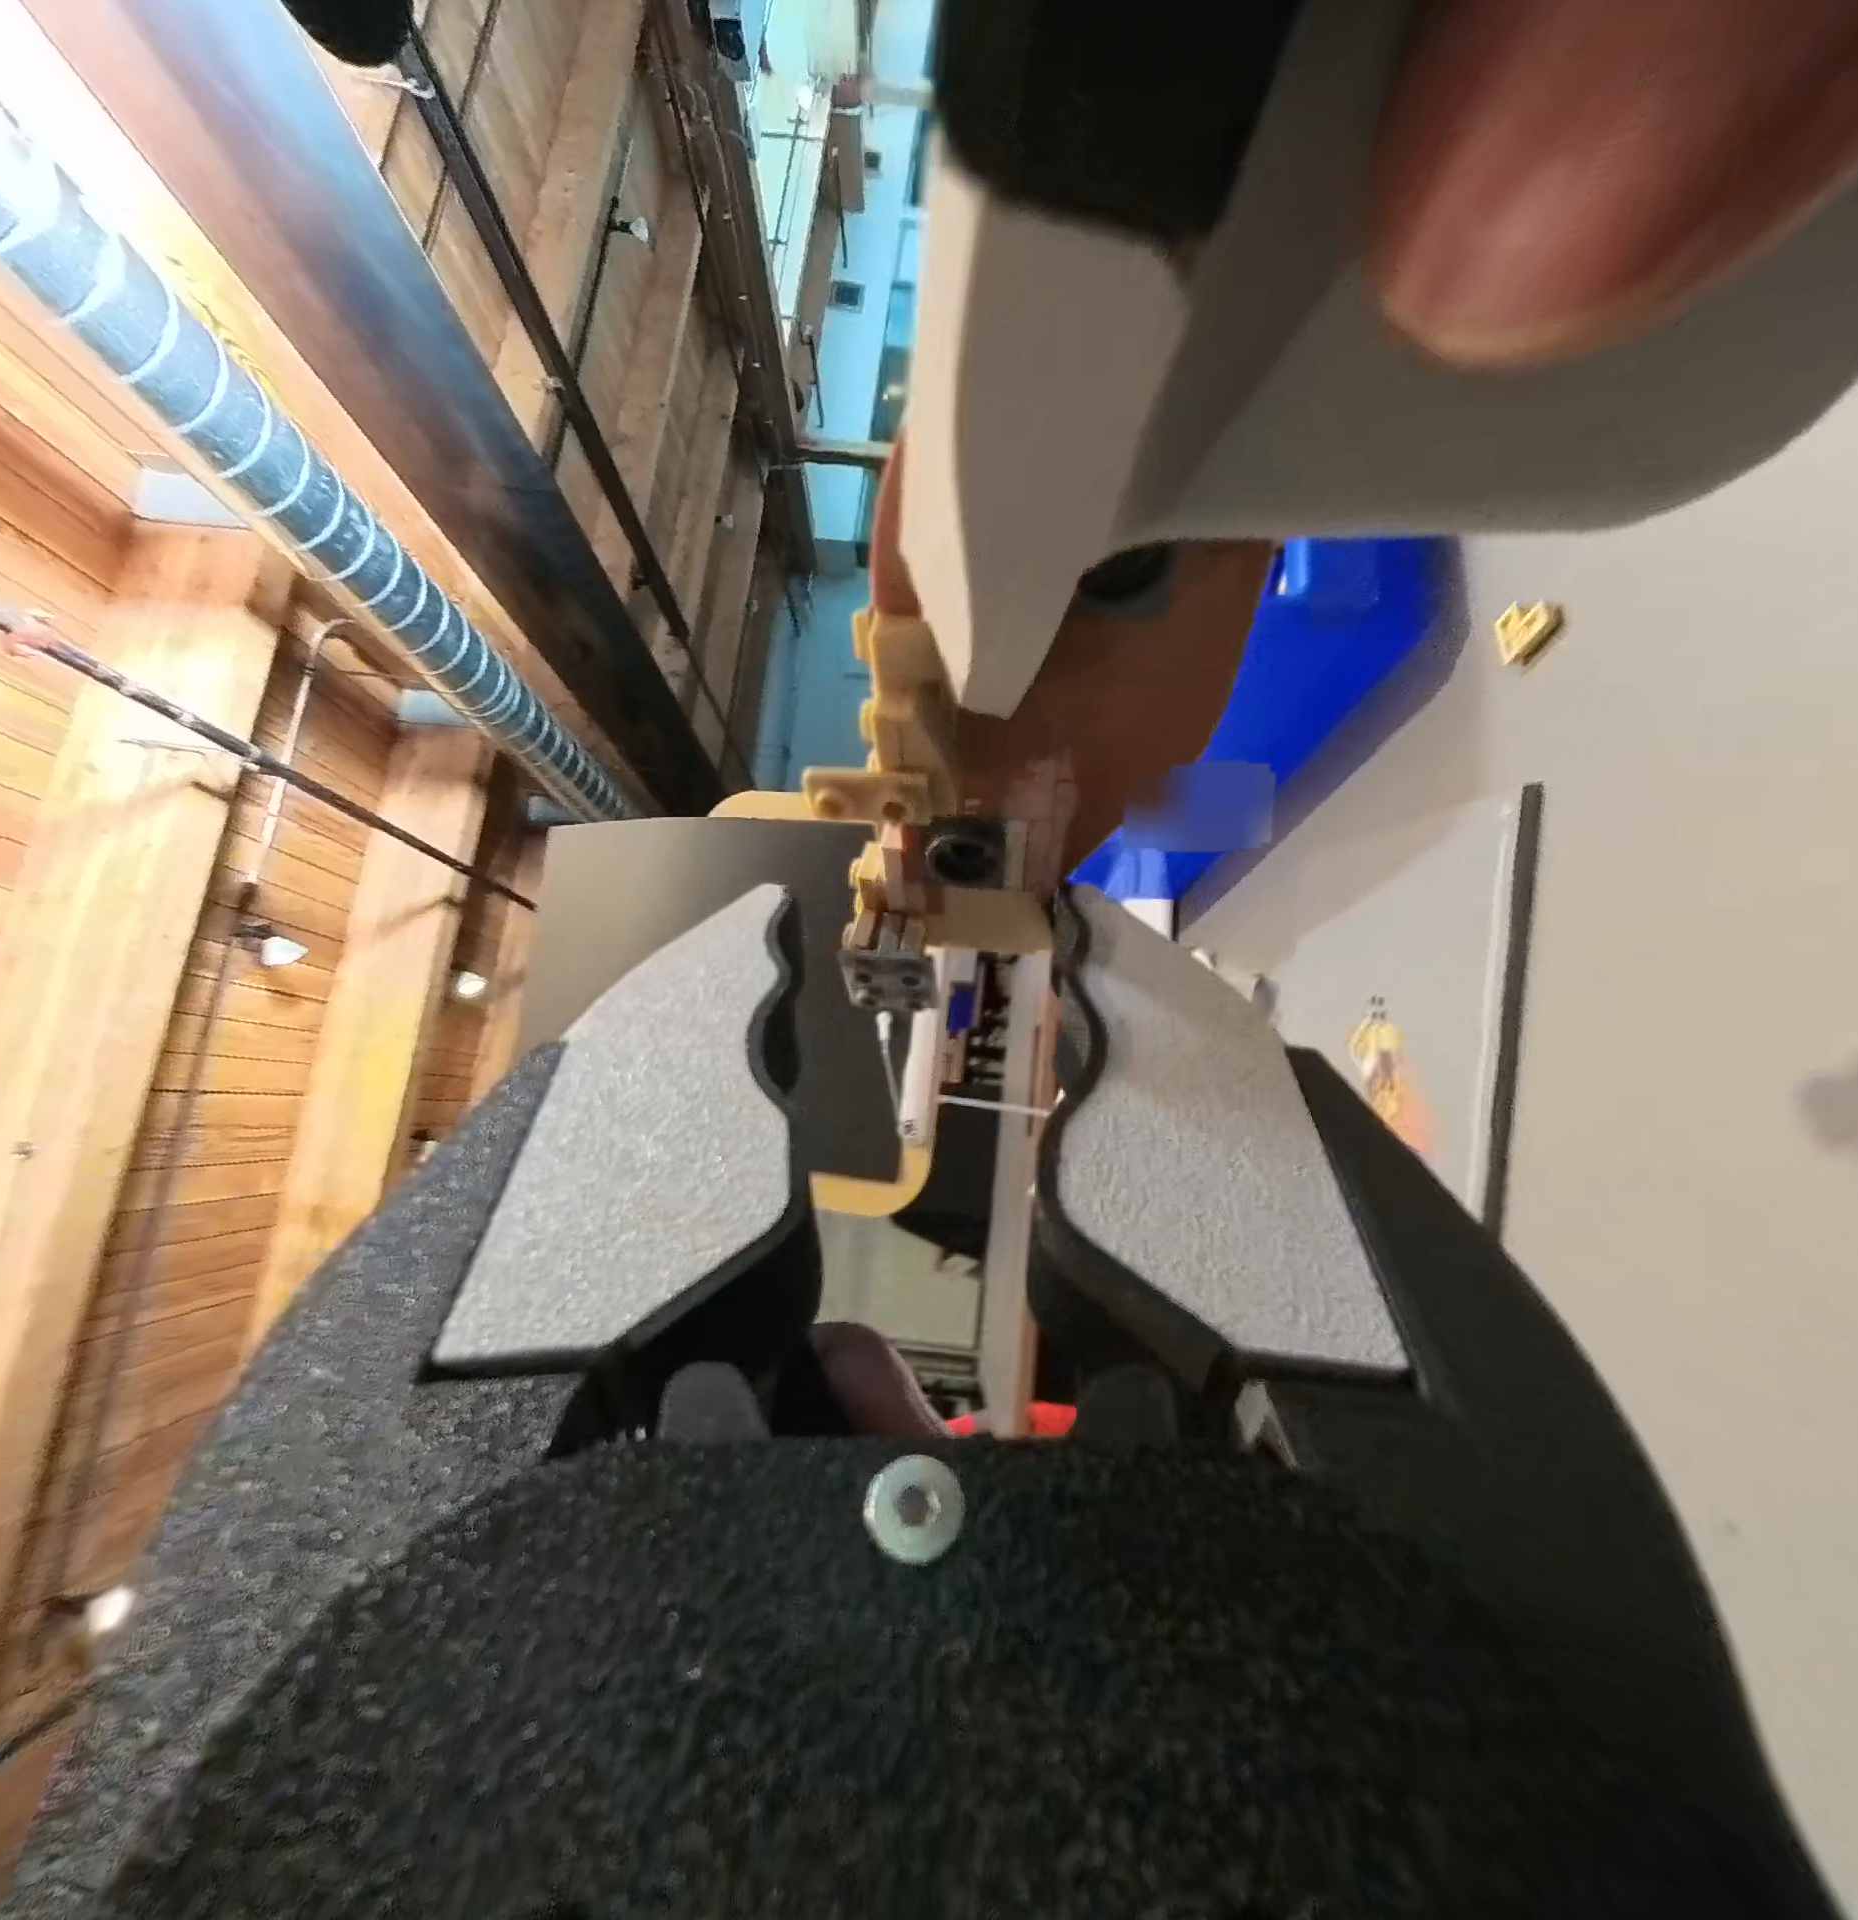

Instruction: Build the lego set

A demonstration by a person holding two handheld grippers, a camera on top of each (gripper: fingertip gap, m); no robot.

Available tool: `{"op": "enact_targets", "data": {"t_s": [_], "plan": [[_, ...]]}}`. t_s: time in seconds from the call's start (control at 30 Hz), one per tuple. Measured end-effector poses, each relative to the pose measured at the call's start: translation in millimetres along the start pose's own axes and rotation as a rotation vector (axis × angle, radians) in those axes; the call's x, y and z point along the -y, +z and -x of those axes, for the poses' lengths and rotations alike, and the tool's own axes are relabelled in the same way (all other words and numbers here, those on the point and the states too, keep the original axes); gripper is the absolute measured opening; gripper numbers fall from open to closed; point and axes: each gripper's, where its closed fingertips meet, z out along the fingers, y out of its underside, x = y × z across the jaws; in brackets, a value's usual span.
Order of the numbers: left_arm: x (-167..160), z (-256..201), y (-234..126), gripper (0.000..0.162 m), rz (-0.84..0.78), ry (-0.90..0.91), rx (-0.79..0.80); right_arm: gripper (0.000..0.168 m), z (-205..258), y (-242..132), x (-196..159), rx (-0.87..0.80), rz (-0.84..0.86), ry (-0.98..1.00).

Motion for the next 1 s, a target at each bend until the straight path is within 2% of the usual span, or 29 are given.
{"op": "enact_targets", "data": {"t_s": [0.47, 1.0], "plan": [[-4, -1, -7, 0.04, 0.031, 0.112, 0.013, 0.017, 8, -2, 3, 0.047, -0.016, 0.034], [-4, 2, -11, 0.038, 0.001, 0.138, 0.02, 0.017, 16, -4, 10, 0.065, -0.058, 0.019]]}}
